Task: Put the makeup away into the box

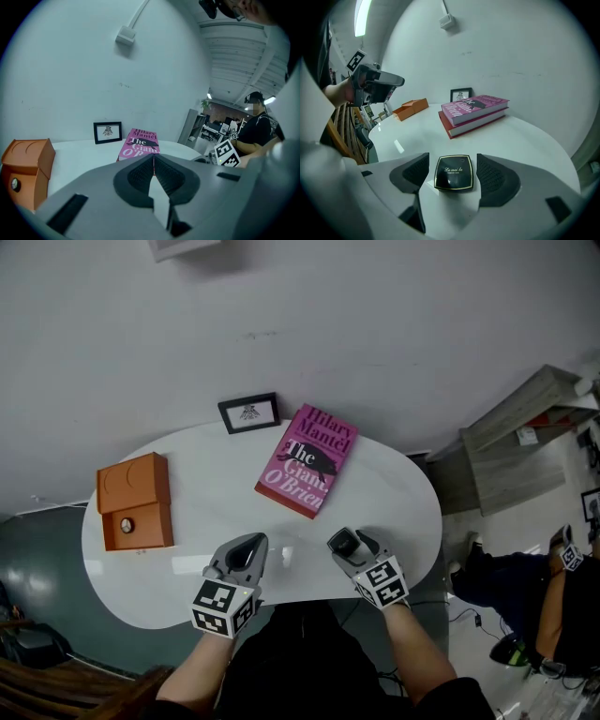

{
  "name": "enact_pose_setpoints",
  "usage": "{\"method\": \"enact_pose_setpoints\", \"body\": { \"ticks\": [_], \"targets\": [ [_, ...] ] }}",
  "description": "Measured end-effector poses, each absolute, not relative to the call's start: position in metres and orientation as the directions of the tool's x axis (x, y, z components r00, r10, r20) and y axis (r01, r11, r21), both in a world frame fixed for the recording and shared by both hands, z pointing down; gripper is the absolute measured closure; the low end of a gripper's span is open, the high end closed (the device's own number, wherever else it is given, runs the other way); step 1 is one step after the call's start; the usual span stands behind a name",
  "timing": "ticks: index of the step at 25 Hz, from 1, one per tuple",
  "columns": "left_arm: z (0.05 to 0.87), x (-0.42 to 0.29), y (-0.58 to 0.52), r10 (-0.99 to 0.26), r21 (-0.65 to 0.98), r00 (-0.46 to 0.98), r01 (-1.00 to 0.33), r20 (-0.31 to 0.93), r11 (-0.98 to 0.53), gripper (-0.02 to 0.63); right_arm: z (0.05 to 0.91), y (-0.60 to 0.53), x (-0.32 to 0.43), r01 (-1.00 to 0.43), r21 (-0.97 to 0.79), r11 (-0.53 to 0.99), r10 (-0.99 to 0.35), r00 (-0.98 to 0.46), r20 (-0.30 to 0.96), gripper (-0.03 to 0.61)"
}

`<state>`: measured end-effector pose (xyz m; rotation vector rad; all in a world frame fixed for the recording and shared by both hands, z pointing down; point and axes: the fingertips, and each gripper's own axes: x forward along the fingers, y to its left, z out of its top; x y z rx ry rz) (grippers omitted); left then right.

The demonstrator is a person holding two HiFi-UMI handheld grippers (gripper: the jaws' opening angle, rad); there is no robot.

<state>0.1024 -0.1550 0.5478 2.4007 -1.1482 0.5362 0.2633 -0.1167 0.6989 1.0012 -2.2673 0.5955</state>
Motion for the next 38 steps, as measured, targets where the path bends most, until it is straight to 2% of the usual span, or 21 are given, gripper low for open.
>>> {"method": "enact_pose_setpoints", "body": {
  "ticks": [16,31,38],
  "targets": [
    [0.543,0.113,-0.154,-0.632,0.204,0.571,-0.805,0.524,-0.558,0.598,0.746,-0.101,0.264,-0.726,-0.098,0.680,-0.399,-0.479,0.782,0.298],
    [0.509,0.110,-0.143,-0.689,0.176,0.537,-0.833,0.486,-0.525,0.598,0.734,-0.101,0.269,-0.702,-0.173,0.691,-0.374,-0.551,0.746,0.298],
    [0.512,0.097,-0.130,-0.700,0.172,0.499,-0.857,0.511,-0.486,0.598,0.748,-0.099,0.271,-0.712,-0.105,0.694,-0.376,-0.484,0.790,0.296]
  ]
}}
